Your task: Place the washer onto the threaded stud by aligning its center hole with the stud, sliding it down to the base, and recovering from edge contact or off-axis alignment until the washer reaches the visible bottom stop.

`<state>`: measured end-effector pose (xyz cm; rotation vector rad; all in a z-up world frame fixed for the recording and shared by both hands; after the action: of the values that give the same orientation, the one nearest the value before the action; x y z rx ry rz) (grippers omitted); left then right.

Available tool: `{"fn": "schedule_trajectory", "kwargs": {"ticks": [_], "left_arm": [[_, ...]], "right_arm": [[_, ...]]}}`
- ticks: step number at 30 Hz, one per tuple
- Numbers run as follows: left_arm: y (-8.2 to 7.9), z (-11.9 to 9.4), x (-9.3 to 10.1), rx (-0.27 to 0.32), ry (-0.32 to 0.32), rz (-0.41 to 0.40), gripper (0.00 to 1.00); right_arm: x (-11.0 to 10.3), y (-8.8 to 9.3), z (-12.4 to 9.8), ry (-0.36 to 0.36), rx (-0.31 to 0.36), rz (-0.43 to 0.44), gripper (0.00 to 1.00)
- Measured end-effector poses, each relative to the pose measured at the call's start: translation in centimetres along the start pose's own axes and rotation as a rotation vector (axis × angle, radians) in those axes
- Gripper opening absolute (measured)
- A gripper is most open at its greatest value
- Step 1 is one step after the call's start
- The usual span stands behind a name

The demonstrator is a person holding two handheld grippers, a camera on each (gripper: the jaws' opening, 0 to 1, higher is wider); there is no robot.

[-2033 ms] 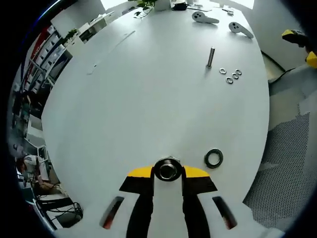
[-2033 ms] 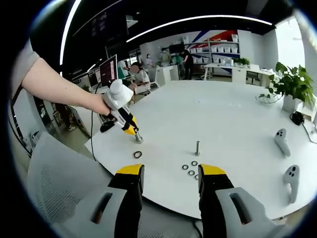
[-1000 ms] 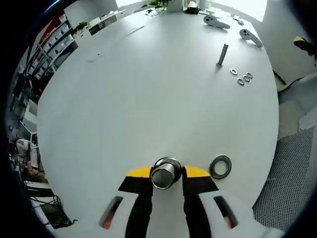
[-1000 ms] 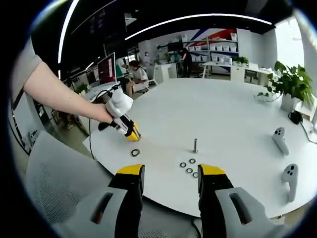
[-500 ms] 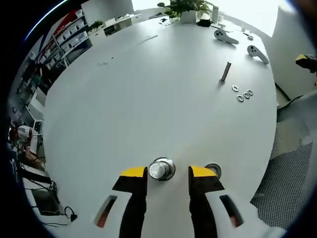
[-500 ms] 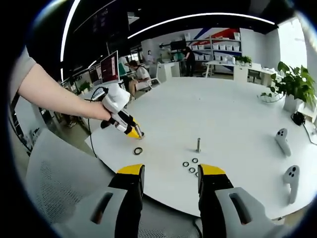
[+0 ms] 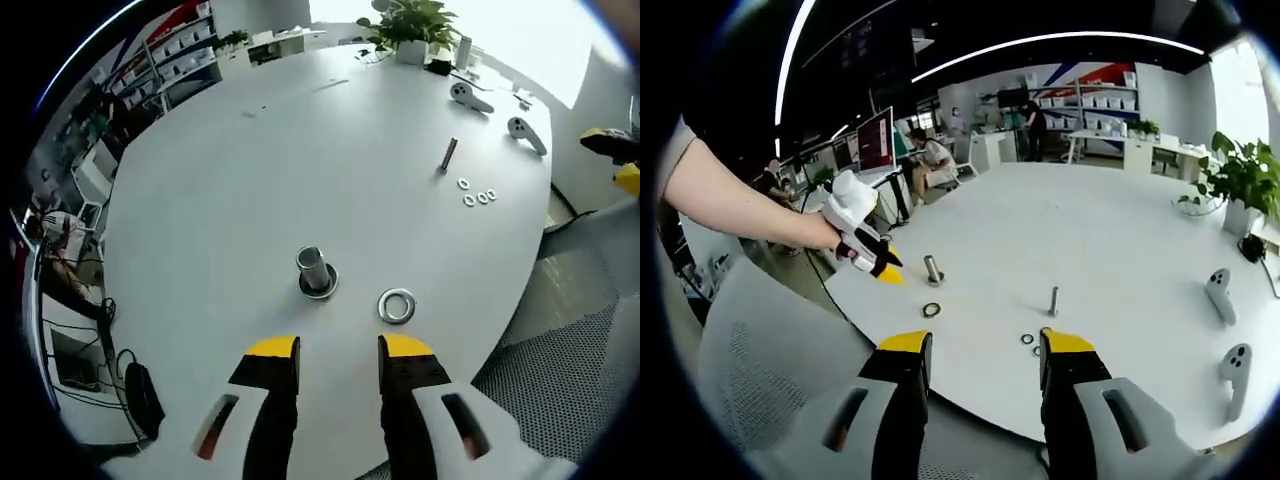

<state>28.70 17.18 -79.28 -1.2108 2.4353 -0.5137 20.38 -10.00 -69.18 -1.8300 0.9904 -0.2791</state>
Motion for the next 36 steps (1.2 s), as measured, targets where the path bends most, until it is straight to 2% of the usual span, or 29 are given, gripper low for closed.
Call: {"fn": "schedule_trajectory", "kwargs": {"ticks": [15,19,22,25,28,31,36], "left_arm": [[-0.3,-2.0,2.7,0.119,-0.024,-0.118,0.29],[-0.8,-2.8,3.4,0.178,-0.024,-0.219,0.28],[-0.7,-3.4,4.1,0.202,-0.031,-0.244,0.29],[-0.4,-3.6,4.5,0.189,-0.023,-0.249,0.29],[-0.8,-4.2,4.0,0.195,-0.039,-0.210,0.29],[-1.3,-4.6,3.4,0.219,-0.041,-0.245,0.29],[-1.0,-4.2,2.8,0.223,-0.058,-0.238,0.29]], "right_arm": [[-0.8,0.0,0.3,-0.047,-0.014,-0.024,0.45],[-0.8,0.0,0.3,-0.045,-0.010,-0.021,0.45],[-0.8,-0.1,0.3,-0.048,0.001,-0.019,0.45],[-0.8,-0.1,0.3,-0.046,-0.001,-0.017,0.45],[-0.9,-0.1,0.4,-0.053,-0.004,-0.019,0.45],[-0.9,-0.1,0.3,-0.055,-0.001,-0.019,0.45],[-0.9,-0.1,0.3,-0.053,0.003,-0.015,0.45]]}}
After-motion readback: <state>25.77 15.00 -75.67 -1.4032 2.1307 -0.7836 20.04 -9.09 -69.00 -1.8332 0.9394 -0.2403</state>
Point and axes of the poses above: the point that each gripper's makers call its tool centre point, and the gripper's own axes: z roughly forward along the fingers, x roughly to its right, y roughly out of its underside, the point moved 2 cm from there along -z, roughly backward along the fingers, and after that the axes turned 9 degrees about -y, right-handed, at the moved point
